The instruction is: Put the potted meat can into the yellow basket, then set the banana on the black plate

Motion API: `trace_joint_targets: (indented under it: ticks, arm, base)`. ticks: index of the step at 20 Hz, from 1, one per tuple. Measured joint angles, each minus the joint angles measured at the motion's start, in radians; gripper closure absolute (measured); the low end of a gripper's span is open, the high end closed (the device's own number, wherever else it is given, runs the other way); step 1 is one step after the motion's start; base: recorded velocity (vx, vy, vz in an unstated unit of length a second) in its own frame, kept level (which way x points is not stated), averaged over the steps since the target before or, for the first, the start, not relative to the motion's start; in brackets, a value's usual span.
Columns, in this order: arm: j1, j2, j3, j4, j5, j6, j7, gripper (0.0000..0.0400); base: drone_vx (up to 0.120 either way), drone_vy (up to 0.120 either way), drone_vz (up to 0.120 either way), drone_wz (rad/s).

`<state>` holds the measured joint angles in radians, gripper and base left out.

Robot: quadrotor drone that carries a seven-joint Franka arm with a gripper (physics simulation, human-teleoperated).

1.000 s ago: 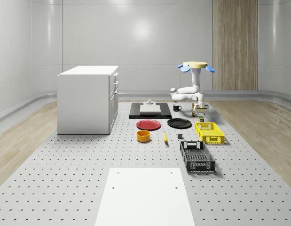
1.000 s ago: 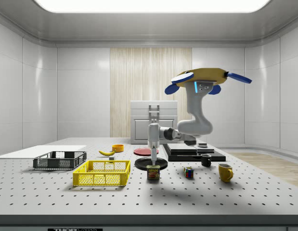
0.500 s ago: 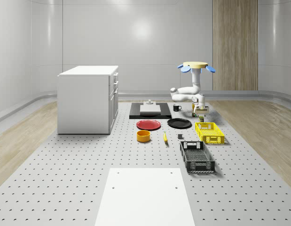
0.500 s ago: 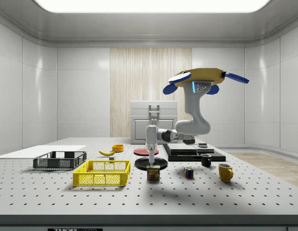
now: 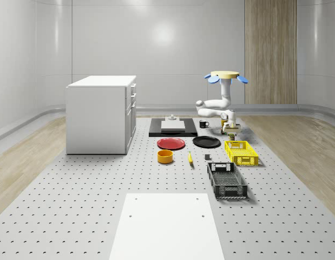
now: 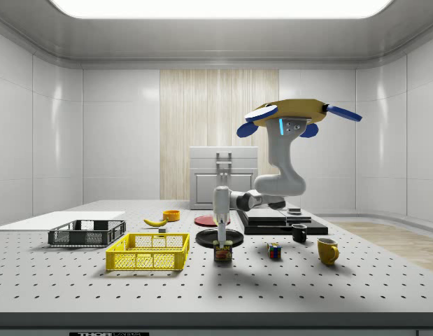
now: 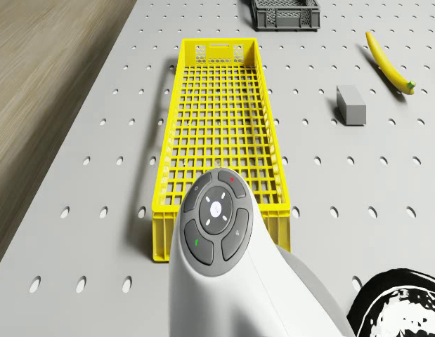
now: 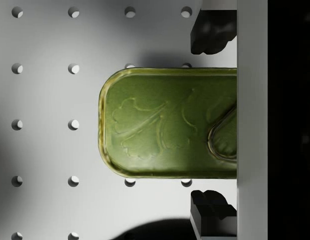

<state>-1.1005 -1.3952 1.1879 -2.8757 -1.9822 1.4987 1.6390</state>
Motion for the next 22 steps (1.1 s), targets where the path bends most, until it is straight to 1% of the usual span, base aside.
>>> trace_joint_targets:
  ticks: [6,15,16,17,19,21,22]
  arm:
    - [0.007,-0.015,-0.033,-0.001,-0.028,0.022,-0.002,0.0000]
    - [-0.016,-0.014,-0.031,0.019,-0.027,0.029,0.003,0.0000]
    - [-0.017,-0.014,-0.031,0.020,-0.027,0.030,0.003,0.0012]
    - [-0.018,-0.015,-0.030,0.021,-0.026,0.031,0.003,0.0042]
    - [-0.020,-0.016,-0.030,0.022,-0.026,0.032,0.004,0.0085]
    - [-0.021,-0.017,-0.030,0.022,-0.025,0.033,0.005,0.0110]
    - [-0.022,-0.018,-0.029,0.022,-0.025,0.034,0.004,0.0111]
  base:
    - [0.000,0.000,0.000,0.000]
    - [0.000,0.000,0.000,0.000]
    - [0.000,0.000,0.000,0.000]
    - [0.000,0.000,0.000,0.000]
    - [0.000,0.000,0.000,0.000]
    - [0.000,0.000,0.000,0.000]
    - [0.000,0.000,0.000,0.000]
